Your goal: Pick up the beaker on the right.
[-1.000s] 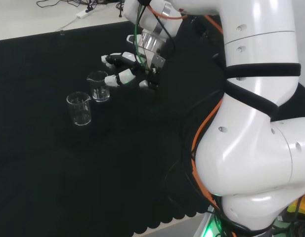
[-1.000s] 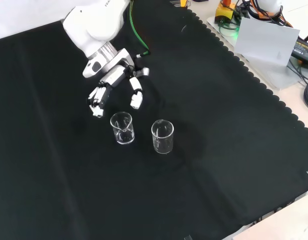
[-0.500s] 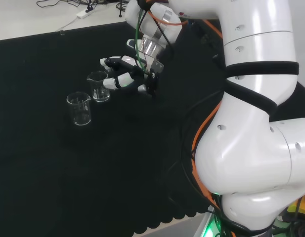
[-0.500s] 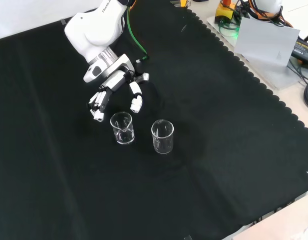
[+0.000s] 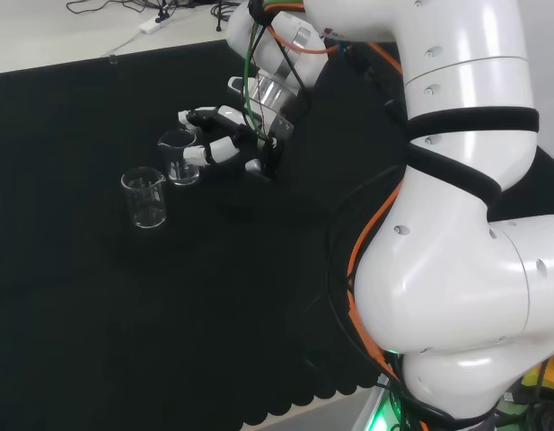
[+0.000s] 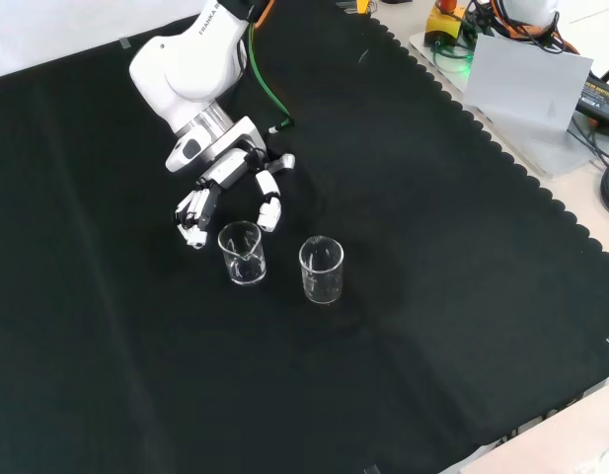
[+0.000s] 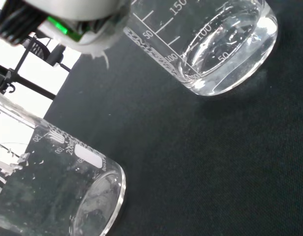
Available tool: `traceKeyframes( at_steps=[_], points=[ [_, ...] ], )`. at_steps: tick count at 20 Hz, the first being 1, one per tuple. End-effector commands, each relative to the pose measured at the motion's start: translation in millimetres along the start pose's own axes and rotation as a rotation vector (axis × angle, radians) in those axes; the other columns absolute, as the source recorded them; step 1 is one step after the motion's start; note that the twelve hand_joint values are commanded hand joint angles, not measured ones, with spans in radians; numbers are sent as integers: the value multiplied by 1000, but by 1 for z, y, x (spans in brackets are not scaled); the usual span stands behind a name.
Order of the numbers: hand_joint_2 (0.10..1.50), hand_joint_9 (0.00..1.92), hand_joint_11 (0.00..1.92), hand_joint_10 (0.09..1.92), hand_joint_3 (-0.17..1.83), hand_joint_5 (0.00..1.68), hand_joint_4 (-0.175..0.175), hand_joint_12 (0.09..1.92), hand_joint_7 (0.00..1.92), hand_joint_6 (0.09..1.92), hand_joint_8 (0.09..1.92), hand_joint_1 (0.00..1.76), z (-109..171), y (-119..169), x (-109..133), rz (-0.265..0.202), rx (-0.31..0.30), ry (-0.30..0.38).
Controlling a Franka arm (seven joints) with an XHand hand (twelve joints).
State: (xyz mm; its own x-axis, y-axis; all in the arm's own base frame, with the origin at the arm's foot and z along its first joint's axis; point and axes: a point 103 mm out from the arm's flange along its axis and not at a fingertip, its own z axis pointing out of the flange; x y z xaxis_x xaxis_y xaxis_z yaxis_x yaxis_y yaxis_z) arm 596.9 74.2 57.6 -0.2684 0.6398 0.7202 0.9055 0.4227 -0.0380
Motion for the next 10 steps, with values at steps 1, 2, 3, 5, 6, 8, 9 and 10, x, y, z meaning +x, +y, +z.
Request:
traceKeyframes(
  at_steps=[1,2,3,5,6,8,9,10],
  points=[
    [512,397,0,643,649,452,-58,1246,315,87,667,900,5,1,-4,-14,-24,20],
    [513,397,0,642,649,456,-58,1247,316,87,667,903,6,3,-4,-15,-27,22],
    [514,397,0,641,649,459,-57,1248,318,87,667,907,7,3,-4,-15,-30,26],
    [516,398,0,639,649,474,-56,1250,321,87,666,917,9,5,-4,-17,-34,34],
    [518,398,0,638,648,489,-54,1250,323,87,666,921,10,6,-4,-18,-34,38],
    [522,400,0,636,649,532,-51,1251,329,99,666,929,11,8,-4,-22,-33,44],
    [523,402,0,635,649,543,-50,1252,333,105,666,931,11,9,-4,-25,-31,47],
    [524,405,0,635,649,548,-50,1252,336,108,666,932,12,10,-5,-28,-29,54]
  ],
)
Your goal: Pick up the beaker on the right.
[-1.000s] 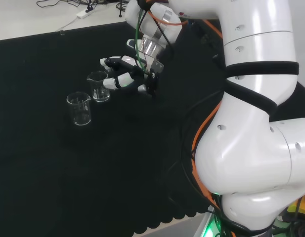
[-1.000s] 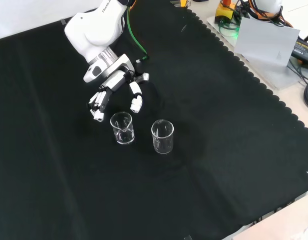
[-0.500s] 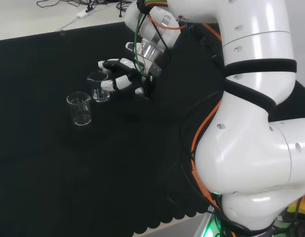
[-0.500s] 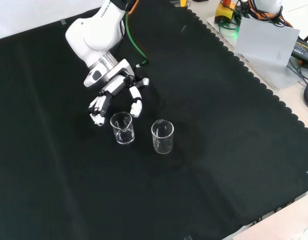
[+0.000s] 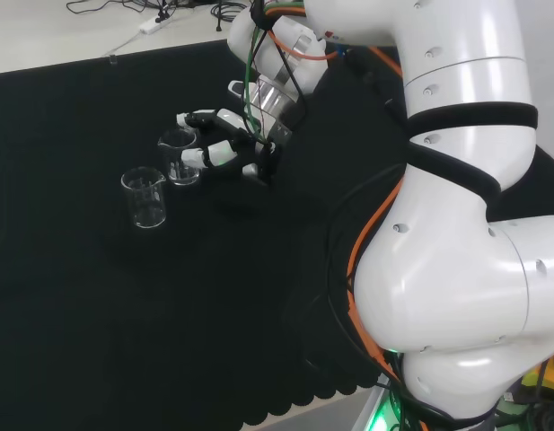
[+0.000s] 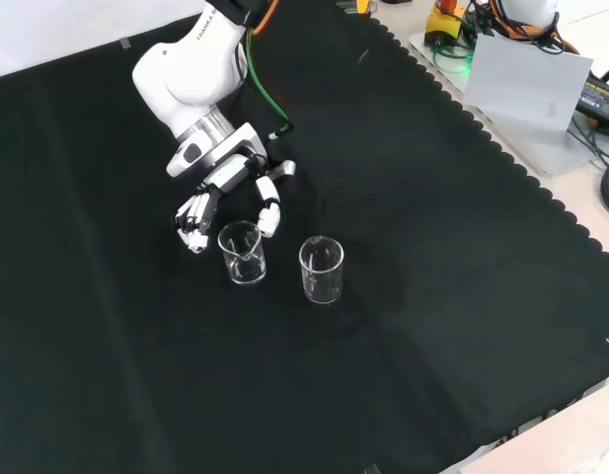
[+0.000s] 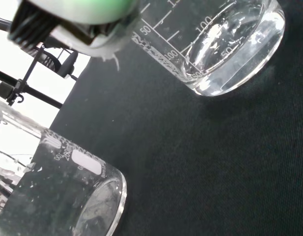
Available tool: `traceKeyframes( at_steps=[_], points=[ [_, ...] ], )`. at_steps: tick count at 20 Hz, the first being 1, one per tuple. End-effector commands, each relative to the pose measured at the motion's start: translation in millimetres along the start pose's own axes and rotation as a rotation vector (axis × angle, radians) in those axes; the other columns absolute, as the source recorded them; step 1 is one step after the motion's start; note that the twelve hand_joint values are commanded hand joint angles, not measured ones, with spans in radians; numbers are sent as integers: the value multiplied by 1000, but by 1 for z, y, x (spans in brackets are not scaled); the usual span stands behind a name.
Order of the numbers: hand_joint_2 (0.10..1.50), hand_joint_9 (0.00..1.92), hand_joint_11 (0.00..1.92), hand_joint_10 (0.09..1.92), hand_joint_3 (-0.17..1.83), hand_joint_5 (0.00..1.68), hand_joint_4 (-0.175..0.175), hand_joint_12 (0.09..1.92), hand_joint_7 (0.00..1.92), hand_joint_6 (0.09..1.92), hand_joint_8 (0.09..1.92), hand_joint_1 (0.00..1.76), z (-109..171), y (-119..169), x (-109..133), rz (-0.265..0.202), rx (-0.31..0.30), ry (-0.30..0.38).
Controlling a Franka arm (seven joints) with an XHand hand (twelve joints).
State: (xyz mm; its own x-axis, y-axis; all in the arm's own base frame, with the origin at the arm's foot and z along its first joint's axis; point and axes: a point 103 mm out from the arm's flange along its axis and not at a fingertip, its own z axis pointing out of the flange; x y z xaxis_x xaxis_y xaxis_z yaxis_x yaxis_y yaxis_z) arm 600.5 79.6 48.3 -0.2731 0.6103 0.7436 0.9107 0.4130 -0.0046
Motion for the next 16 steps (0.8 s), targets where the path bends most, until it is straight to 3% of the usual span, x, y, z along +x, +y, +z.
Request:
traceKeyframes(
  at_steps=[1,16],
  points=[
    [525,407,0,634,649,551,-50,1253,339,111,666,933,4,5,-1,-15,3,28],
    [519,501,0,588,669,509,-55,1290,446,185,642,974,15,14,9,-65,-23,95]
  ],
)
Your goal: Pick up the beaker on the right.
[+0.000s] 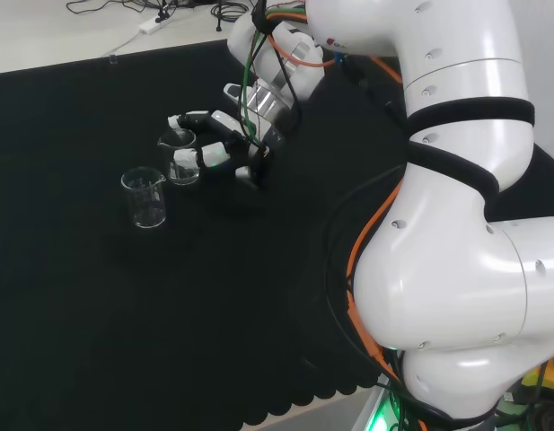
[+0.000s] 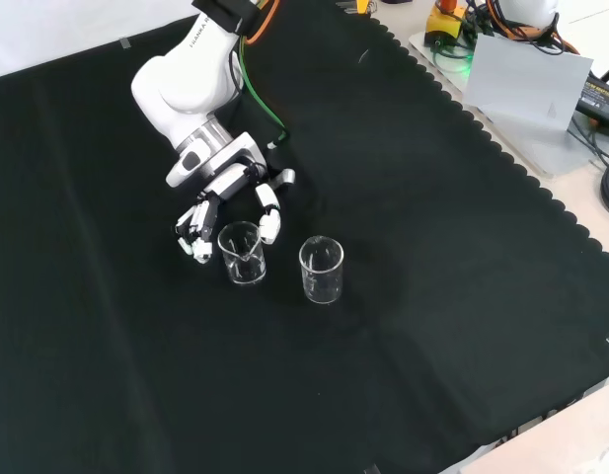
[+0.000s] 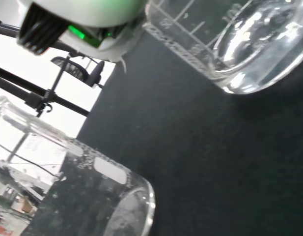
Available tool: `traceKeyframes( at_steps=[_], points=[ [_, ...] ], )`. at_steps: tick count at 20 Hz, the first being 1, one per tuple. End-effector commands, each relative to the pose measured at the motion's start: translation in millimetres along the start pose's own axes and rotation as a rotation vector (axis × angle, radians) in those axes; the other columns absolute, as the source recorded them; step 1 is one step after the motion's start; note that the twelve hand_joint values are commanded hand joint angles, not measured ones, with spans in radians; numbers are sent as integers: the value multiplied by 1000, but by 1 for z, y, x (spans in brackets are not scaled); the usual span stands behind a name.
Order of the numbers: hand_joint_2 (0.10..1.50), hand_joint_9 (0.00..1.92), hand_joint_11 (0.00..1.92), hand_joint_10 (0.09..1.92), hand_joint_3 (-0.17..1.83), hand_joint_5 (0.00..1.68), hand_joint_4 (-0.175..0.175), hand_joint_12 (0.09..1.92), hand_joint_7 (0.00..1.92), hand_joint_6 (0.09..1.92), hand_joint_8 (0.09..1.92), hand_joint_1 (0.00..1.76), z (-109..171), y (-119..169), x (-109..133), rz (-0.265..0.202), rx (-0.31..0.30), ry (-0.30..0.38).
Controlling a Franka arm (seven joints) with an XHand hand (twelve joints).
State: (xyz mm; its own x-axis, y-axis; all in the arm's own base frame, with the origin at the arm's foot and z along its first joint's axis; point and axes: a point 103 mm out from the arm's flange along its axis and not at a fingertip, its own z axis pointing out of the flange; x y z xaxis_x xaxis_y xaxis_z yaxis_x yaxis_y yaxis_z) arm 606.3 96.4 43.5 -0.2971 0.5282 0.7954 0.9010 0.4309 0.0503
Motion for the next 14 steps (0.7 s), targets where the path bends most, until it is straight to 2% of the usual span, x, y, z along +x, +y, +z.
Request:
traceKeyframes(
  at_steps=[1,14],
  points=[
    [518,503,0,588,669,509,-55,1291,449,188,642,976,3,2,3,-11,-2,13],
    [516,501,0,583,674,494,-56,1281,423,202,631,987,14,6,2,-7,0,51]
  ],
)
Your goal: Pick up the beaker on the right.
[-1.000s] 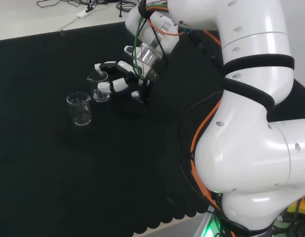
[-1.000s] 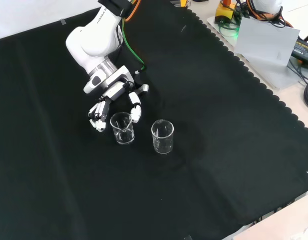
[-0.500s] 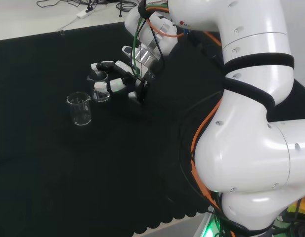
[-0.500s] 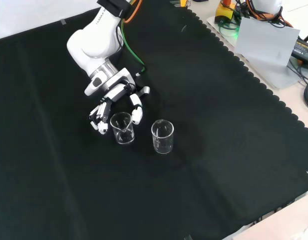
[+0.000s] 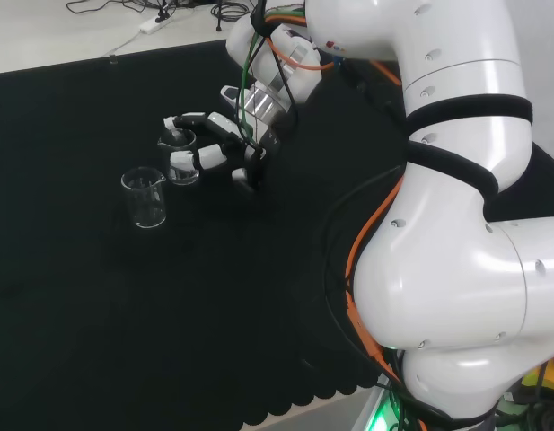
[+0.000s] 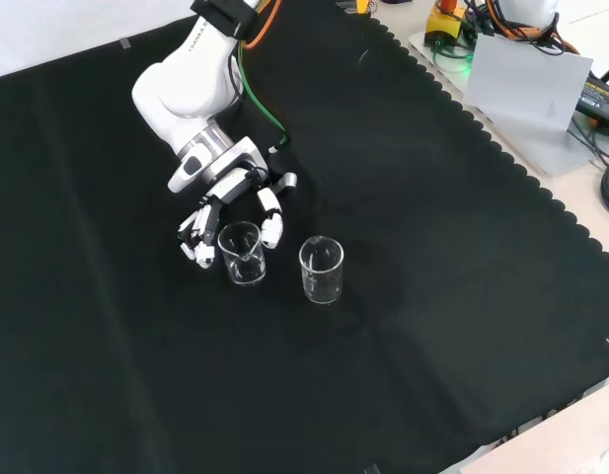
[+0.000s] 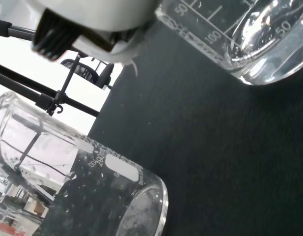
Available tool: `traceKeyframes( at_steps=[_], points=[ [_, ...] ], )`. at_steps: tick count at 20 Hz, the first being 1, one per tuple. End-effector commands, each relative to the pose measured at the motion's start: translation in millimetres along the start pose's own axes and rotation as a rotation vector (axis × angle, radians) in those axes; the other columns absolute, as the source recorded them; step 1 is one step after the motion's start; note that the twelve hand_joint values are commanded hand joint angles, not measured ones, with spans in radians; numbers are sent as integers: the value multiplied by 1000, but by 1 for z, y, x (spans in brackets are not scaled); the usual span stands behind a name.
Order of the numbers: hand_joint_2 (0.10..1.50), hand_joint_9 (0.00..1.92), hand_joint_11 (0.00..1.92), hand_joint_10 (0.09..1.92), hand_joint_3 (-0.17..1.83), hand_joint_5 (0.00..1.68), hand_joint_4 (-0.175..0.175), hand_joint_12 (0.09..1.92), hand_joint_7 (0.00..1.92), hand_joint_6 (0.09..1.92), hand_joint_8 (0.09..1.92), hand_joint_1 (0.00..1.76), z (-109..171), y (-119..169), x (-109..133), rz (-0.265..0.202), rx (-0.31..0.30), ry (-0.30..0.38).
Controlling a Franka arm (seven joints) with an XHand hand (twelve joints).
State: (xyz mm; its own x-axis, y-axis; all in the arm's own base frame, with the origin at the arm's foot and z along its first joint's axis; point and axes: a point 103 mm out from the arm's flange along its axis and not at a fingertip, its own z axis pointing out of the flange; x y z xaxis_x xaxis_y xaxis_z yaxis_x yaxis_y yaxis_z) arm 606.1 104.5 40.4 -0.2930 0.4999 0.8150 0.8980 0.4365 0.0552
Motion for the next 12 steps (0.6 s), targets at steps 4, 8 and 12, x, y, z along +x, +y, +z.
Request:
traceKeyframes(
  at_steps=[4,8,12],
  points=[
    [516,500,0,582,677,488,-55,1278,420,203,631,990,8,4,0,-1,-3,27],
    [515,501,0,582,682,484,-55,1277,426,208,635,996,10,6,0,-11,-10,44],
    [514,505,0,583,685,485,-54,1277,432,214,638,999,10,7,2,-6,-7,36]
  ],
)
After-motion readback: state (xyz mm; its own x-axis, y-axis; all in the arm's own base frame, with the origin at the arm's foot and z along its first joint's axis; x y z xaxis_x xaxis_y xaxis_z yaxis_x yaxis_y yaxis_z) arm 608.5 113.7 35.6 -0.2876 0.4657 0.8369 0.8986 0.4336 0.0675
